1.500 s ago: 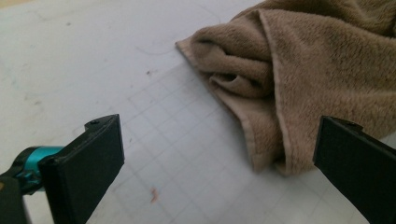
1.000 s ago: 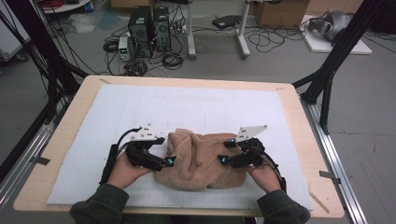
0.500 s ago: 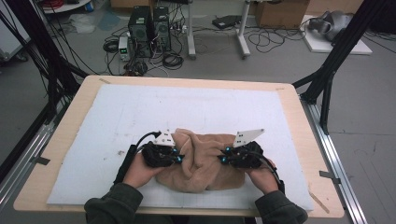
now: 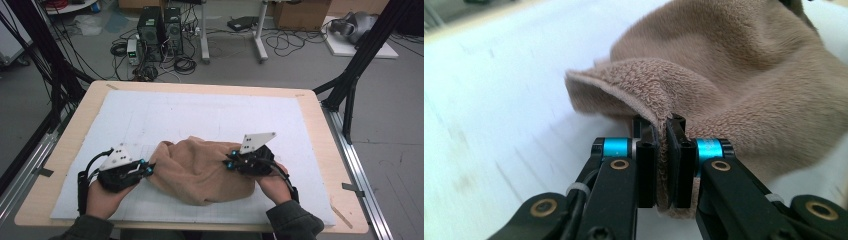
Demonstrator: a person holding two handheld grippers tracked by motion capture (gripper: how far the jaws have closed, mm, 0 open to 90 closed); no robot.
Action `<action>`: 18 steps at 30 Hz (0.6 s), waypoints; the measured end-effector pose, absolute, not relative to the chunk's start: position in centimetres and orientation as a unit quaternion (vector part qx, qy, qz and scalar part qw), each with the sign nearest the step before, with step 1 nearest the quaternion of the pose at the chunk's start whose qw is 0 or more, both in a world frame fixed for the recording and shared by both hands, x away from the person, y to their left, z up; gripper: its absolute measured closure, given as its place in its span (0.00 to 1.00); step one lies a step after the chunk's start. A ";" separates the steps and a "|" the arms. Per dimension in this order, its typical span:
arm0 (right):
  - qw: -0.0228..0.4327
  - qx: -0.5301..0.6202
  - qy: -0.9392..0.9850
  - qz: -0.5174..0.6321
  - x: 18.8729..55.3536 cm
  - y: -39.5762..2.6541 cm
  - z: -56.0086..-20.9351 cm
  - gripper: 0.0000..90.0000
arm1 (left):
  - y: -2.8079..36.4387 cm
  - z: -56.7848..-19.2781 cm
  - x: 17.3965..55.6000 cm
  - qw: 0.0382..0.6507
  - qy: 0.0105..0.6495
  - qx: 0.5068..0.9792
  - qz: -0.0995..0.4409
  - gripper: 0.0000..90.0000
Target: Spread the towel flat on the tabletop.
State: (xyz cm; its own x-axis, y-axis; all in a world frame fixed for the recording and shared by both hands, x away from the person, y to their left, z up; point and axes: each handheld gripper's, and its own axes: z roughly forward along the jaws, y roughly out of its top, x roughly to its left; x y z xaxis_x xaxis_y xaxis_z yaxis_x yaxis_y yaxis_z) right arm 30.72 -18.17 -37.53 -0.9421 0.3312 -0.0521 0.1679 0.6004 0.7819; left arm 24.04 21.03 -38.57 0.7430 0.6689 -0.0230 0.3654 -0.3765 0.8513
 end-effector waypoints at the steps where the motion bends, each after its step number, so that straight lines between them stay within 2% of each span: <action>1: 0.089 0.138 0.892 0.422 30.3 -18.0 -38.0 0.87 | 21.0 -38.6 24.0 0.459 0.318 0.813 0.165 0.94; 5: 0.074 0.128 0.905 0.399 28.3 -17.6 -40.3 0.87 | 21.7 -41.4 21.9 0.444 0.329 0.822 0.133 0.94; 9: 0.069 0.140 0.900 0.406 27.4 -18.3 -41.1 0.86 | 21.6 -42.2 21.8 0.443 0.330 0.825 0.120 0.92; 14: 0.059 0.141 0.895 0.419 27.3 -18.7 -39.5 0.75 | 21.6 -40.5 22.5 0.467 0.328 0.813 0.113 0.69; 18: 0.069 0.131 0.878 0.455 26.8 -19.3 -36.8 0.67 | 21.4 -38.4 23.2 0.481 0.320 0.807 0.120 0.58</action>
State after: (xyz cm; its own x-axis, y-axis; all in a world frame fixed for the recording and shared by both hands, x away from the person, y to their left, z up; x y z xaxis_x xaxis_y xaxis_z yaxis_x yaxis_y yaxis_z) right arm 26.82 -19.32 -36.79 -0.9561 0.2931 -0.0019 0.1673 0.5508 0.8177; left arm 23.22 21.43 -38.37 0.7661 0.6326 -0.1138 0.4007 -0.3315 0.8541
